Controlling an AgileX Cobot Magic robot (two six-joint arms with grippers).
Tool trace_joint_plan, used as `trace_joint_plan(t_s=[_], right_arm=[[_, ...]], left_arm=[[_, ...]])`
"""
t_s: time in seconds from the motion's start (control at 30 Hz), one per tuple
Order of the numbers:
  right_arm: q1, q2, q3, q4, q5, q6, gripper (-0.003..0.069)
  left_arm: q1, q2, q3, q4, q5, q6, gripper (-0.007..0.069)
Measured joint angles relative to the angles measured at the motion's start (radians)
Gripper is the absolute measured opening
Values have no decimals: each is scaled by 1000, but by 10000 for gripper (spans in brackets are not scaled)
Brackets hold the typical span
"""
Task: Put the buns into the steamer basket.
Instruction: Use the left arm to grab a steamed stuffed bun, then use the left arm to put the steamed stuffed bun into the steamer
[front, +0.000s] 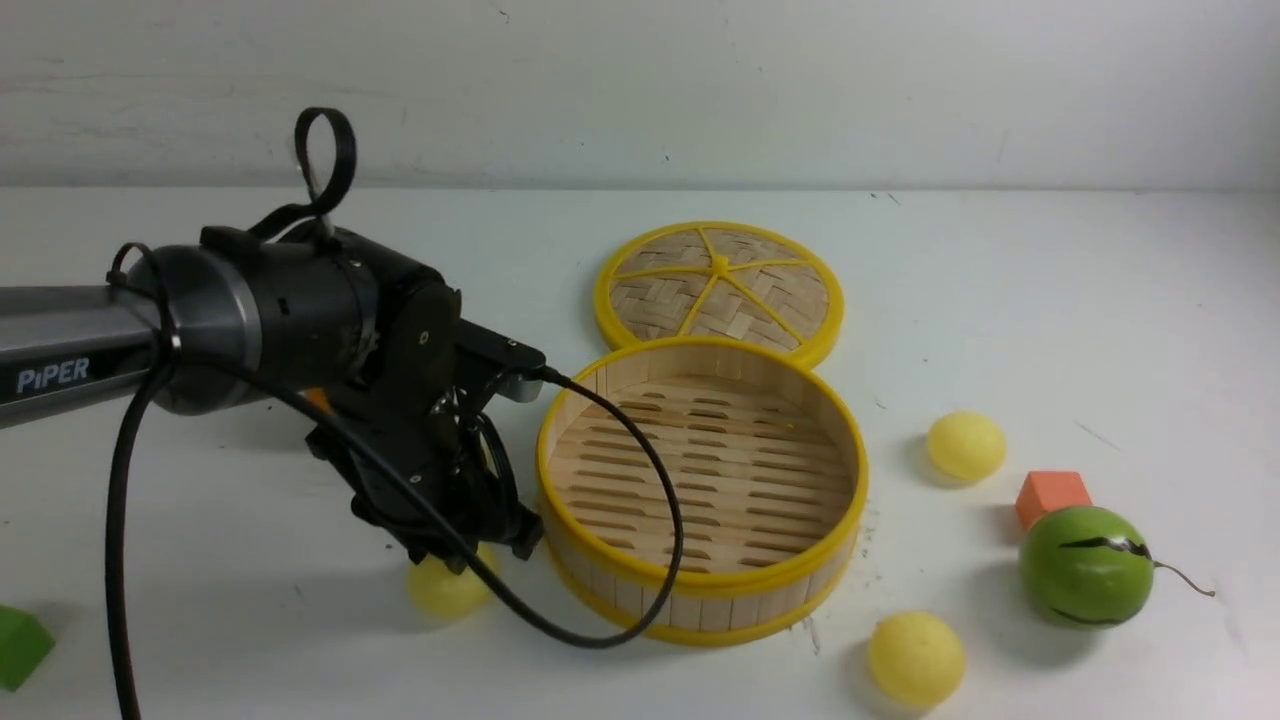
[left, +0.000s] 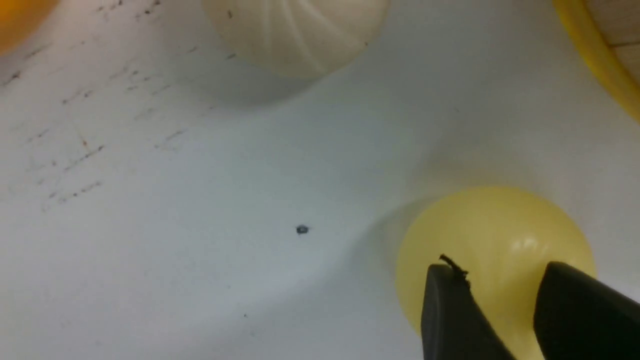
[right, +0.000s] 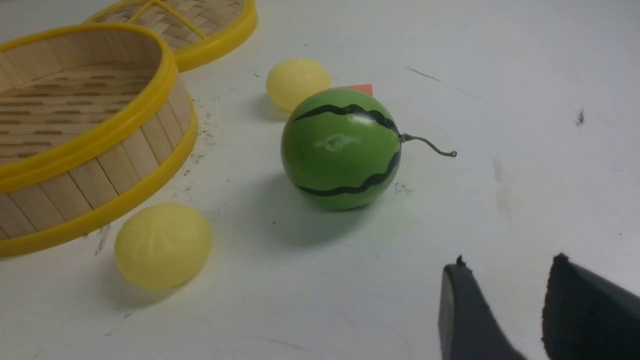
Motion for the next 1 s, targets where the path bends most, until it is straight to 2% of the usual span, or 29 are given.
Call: trace_joint_plan(t_s=[0.3, 0.43, 0.47, 0.53, 0.83, 0.97, 1.0], right_arm=[[0, 0, 0, 0, 0, 0, 241], [0, 0, 0, 0, 0, 0, 241], [0, 0, 0, 0, 0, 0, 241], [0, 0, 0, 0, 0, 0, 241], [0, 0, 0, 0, 0, 0, 241], [0, 0, 0, 0, 0, 0, 241], [0, 0, 0, 0, 0, 0, 241]], left_arm=[[0, 9, 0, -2, -11, 0, 223], [0, 12, 0, -6, -8, 0, 137], [0, 12, 0, -9, -5, 0, 70], [0, 12, 0, -12, 2, 0, -11], [0, -59, -53, -9, 109, -5, -13], [-5, -131, -162, -48, 176, -6, -13], [-17, -133, -234, -79, 184, 25, -13]])
